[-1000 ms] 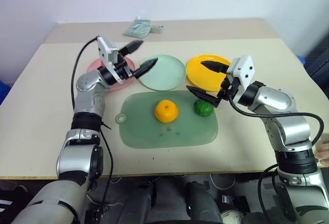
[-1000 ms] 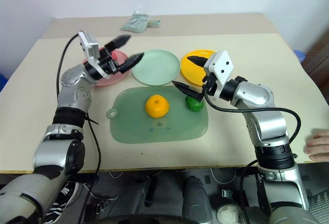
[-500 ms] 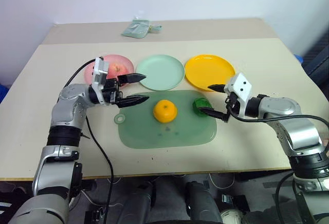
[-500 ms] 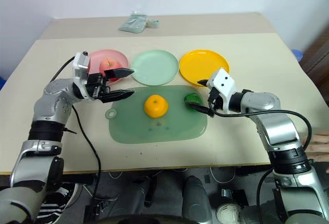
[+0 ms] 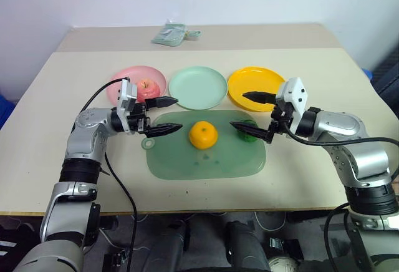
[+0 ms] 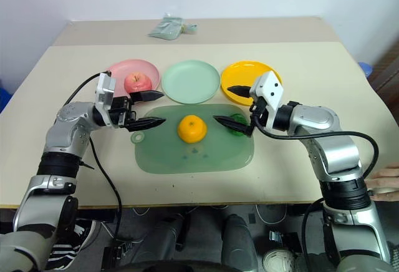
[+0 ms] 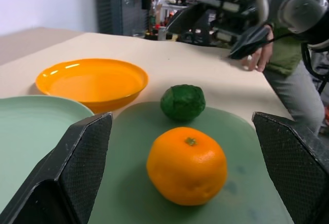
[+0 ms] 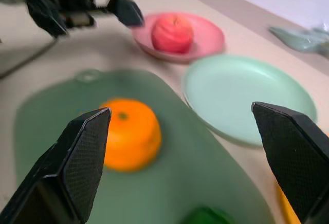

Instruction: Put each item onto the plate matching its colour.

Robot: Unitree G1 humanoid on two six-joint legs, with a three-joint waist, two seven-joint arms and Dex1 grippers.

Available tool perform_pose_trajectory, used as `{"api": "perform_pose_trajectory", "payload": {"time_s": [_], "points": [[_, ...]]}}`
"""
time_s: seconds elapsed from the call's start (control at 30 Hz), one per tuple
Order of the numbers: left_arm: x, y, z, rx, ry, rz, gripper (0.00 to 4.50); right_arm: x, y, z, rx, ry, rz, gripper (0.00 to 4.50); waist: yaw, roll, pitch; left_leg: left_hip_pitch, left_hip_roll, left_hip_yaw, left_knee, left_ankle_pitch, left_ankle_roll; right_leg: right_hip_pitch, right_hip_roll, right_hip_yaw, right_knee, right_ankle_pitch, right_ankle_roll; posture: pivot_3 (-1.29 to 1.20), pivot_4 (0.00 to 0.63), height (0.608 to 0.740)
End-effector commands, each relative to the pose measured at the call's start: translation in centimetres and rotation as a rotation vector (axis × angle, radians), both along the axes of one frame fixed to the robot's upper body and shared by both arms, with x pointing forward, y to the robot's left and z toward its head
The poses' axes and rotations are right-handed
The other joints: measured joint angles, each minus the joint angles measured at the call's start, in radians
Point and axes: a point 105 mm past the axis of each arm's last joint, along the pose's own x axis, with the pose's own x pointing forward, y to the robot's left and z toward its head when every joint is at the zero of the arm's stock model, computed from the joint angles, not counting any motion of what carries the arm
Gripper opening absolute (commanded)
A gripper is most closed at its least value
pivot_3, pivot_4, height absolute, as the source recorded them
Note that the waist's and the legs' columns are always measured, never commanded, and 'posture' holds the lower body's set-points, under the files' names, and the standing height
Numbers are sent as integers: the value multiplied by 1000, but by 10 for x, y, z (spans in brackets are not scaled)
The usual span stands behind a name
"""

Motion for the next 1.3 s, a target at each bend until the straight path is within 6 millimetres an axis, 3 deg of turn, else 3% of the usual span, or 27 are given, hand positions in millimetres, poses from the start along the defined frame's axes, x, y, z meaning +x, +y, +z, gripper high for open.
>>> {"api": "perform_pose_trajectory", "payload": {"time_s": [0.03,0.27,0.6,0.77,0.97,1.3], "points": [[-6,11,5,15,-32,-5,4442,0,17,7,14,-9,10,4500,-2,0,0,0,0,0,0,0,0,0,0,0,0,0,0,0,150,740],[-9,23,-3,61,-24,32,4442,-1,37,17,68,-22,56,4500,2,0,0,0,0,0,-1,0,0,-1,0,1,0,0,0,0,150,740],[-15,24,2,34,-16,37,4442,-8,50,10,50,12,109,4500,1,0,0,0,0,0,-1,0,0,-1,0,1,0,0,0,0,150,740],[-19,34,-3,78,-9,42,4442,-2,73,-11,-43,95,111,4500,-5,0,0,0,1,0,-2,0,0,-3,1,1,1,0,-1,0,150,740],[-20,31,-2,79,-33,36,4442,9,85,-20,-55,161,91,4500,4,0,0,0,0,0,-2,0,0,-3,1,1,0,0,-1,0,150,740],[-26,32,-4,82,-39,41,4442,15,81,-58,-257,189,91,4500,-2,1,0,0,1,0,-3,0,-1,-3,1,1,1,0,-1,0,150,740]]}}
